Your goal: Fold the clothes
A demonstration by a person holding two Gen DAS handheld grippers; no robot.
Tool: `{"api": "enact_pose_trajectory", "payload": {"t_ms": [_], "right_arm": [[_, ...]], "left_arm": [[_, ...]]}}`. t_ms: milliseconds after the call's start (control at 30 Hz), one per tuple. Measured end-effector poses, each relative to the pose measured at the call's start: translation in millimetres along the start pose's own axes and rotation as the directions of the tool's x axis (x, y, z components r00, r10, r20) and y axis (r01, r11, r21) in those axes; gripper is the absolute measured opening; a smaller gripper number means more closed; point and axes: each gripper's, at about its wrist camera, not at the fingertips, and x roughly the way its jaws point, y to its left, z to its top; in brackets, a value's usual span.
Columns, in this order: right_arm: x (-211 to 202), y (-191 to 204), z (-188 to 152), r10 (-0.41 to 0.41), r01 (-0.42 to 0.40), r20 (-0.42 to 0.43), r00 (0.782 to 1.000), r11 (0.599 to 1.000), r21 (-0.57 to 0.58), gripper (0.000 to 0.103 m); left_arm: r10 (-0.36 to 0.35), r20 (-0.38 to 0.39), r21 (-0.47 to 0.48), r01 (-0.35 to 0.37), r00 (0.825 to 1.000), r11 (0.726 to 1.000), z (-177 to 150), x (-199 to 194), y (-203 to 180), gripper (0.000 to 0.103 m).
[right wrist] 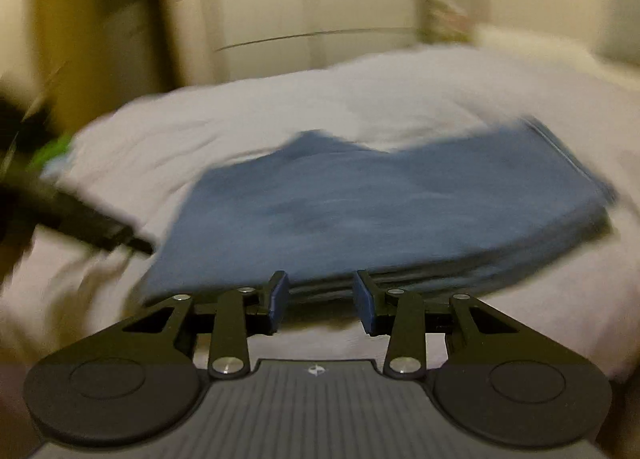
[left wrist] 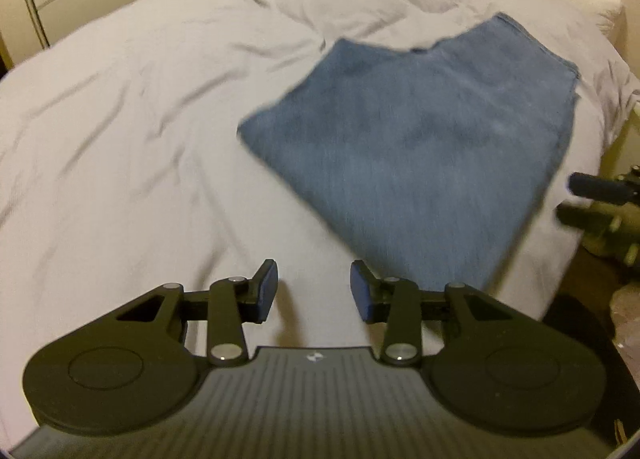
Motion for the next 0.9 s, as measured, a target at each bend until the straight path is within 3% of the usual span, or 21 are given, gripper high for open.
{"api": "enact_pose_trajectory", "payload": {"t_ms": [33,100,167,267,433,567,900], "right_arm": [[-2,19,-2,0.004,-0.002,0.014,1.0,0.996,-0.089,0.049],[-2,53,-7,0.003,0.007,0.039,0.999,0.964,-0.265,0.069],[6,83,-13,-0.008,0.031,0.053,0.999,0.895,-0.444,0.069],[25,109,-20,-0.039,0.067,0.061,0.997,0.793,-0.605,0.069],[58,120,-38,-0.09,0.105,0.059,0.994,0.692,-0.715,0.065],[66,116,-44,-0.108,0.133,0.08,0.991,0.691,-0.71,0.056],[71,107,-45,-0.097,0.112,0.062,0.993,0.687,-0.718,0.061]], "left_arm": [[-0.009,-0.006,-0.011,0.009,1.0,1.0,-7,-3,2,0.035],[-0.018,-0.006,-0.021,0.018,1.0,1.0,-16,-10,7,0.036],[-0.019,0.001,-0.03,0.019,1.0,0.999,-20,-15,11,0.036],[-0.023,0.015,-0.044,0.024,1.0,0.999,-20,-18,16,0.036],[-0.035,0.021,-0.038,0.036,0.999,0.999,-18,-14,18,0.036],[-0.032,0.005,-0.035,0.032,0.999,0.999,-16,-7,18,0.036],[-0.019,-0.015,-0.034,0.019,1.0,0.999,-18,-4,17,0.036]]}}
